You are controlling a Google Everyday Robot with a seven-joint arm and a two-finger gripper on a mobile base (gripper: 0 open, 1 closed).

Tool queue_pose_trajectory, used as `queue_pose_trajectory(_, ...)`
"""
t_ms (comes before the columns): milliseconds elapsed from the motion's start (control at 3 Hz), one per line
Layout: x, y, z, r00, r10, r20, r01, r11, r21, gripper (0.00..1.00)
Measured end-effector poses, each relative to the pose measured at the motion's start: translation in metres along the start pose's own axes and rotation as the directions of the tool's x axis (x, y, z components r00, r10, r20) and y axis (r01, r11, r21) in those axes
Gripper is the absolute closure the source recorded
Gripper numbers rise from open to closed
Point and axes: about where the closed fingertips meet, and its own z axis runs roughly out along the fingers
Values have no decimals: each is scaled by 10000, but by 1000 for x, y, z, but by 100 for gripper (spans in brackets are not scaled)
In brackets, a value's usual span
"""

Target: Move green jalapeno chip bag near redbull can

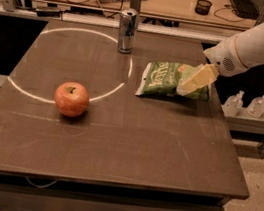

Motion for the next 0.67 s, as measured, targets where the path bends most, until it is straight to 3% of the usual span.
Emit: queue_pose_trajectory(667,11,8,11,9992,355,-206,-362,9986,-376,0)
